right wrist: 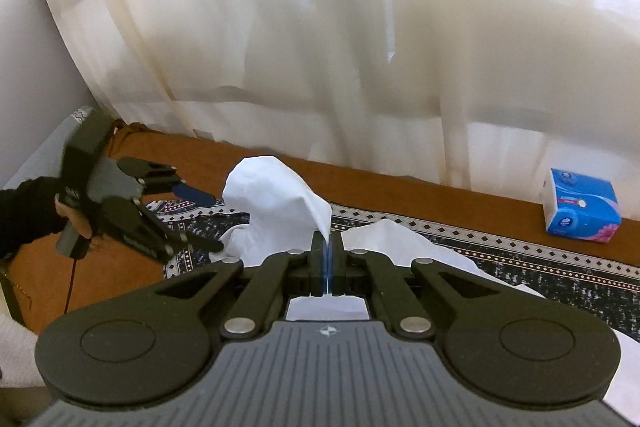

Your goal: Fold clothes

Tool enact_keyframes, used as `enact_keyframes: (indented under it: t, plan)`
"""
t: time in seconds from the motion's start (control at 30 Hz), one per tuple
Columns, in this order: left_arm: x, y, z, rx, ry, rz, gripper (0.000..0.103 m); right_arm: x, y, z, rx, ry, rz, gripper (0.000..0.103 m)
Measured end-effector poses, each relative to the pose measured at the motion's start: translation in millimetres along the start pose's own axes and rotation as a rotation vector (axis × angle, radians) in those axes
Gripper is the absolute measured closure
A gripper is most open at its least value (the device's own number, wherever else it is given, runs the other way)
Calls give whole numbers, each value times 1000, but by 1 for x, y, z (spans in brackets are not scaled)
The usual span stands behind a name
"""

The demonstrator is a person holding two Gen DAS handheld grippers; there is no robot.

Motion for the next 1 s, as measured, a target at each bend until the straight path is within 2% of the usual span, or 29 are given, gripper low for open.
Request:
enact_keyframes:
  t: [0.13, 0.17, 0.2, 0.23, 0.27, 0.37, 0.53, 0.67, 0.77, 0.83, 0.93, 1.0]
  plan:
    - [-24, -8, 5, 81, -41, 24, 19, -1, 0, 0, -6, -5, 6, 103]
    - [-30, -8, 6, 102, -62, 23, 49, -2, 0, 1, -5, -6, 8, 103]
    - [-35, -8, 7, 125, -81, 22, 100, -3, 1, 2, 2, -7, 11, 103]
    - [-37, -9, 8, 154, -81, 19, 103, -4, 3, 2, 10, -8, 13, 103]
    - [-37, -9, 9, 182, -80, 13, 103, -5, 6, 4, 22, -8, 15, 103]
    - [-13, -13, 9, 248, -47, -77, 103, -9, 21, 8, 83, -14, 8, 103]
    - [37, -37, 4, 429, 23, -174, 103, -15, 74, 26, 218, 8, -66, 103]
    - [76, -57, 0, 571, 78, -248, 103, -49, 111, 42, 291, 42, -86, 103]
    - [72, -87, -10, 627, 105, -177, 103, -92, 120, 53, 308, 78, -37, 103]
    - [65, -108, -17, 663, 126, -117, 103, -128, 111, 54, 284, 97, 27, 103]
    - [52, -138, -19, 742, 131, -26, 103, -189, 82, 53, 247, 101, 142, 102]
    - [52, -147, -13, 777, 140, 2, 93, -227, 58, 50, 204, 105, 221, 102]
Point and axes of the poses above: each gripper's, at about its wrist camera, not at the fingertips, and x roughly against the way its jaws point, z to its left, y to its top, the point moved 2 cm from there along -x, roughly the way its jaws point, and after that the axes turned 6 degrees about y, right-handed, at the moved point
